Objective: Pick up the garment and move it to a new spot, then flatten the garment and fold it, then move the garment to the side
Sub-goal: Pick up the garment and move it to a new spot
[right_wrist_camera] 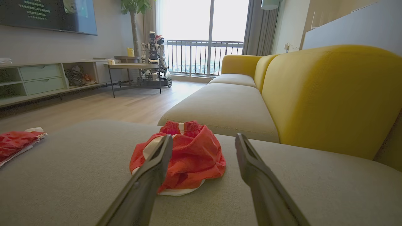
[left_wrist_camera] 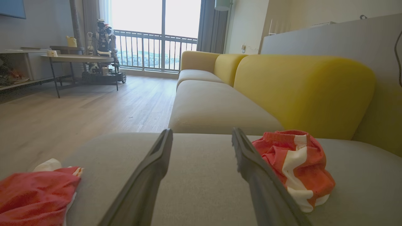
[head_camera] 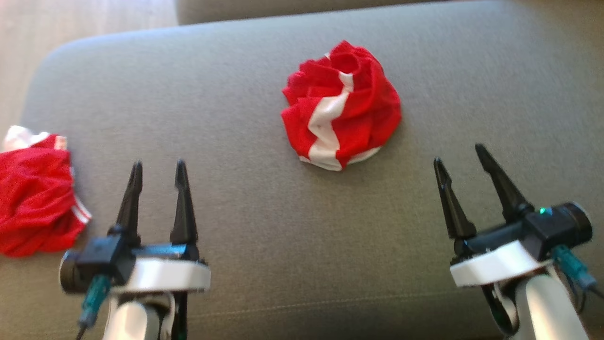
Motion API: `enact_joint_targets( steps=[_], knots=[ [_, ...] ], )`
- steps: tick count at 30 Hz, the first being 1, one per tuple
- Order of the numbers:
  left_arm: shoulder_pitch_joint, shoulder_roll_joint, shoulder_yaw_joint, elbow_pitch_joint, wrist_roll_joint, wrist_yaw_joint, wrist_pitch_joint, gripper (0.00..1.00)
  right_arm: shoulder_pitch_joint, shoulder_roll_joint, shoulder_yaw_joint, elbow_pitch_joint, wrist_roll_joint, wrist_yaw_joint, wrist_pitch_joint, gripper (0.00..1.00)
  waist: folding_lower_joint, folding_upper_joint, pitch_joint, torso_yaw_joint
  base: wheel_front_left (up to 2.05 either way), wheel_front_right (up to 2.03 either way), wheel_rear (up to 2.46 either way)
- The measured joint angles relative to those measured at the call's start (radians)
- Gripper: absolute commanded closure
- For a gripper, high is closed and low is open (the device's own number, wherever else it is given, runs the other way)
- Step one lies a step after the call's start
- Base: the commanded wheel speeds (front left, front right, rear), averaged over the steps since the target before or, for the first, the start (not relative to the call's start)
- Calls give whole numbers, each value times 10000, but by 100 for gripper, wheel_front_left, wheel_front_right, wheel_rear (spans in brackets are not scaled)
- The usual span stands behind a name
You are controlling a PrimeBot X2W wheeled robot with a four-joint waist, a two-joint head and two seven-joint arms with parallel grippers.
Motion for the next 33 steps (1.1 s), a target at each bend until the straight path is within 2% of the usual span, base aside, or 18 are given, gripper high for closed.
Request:
enact_joint_targets(
  steps=[7, 13, 33],
  knots=[
    [1120, -6, 115, -23, 2, 6, 2, 0, 574, 4, -33, 67, -63, 0, 0, 0, 0, 0, -668, 448, 0, 0, 0],
    [1569, -4, 157, 40, 13, 4, 2, 0, 1140, 6, -10, 215, -63, 0, 0, 0, 0, 0, -1101, 541, 0, 0, 0],
    [1605, -4, 130, 58, 171, -2, 2, 0, 1186, 8, 59, 318, -65, 0, 0, 0, 0, 0, -1028, 472, 0, 0, 0]
  ],
)
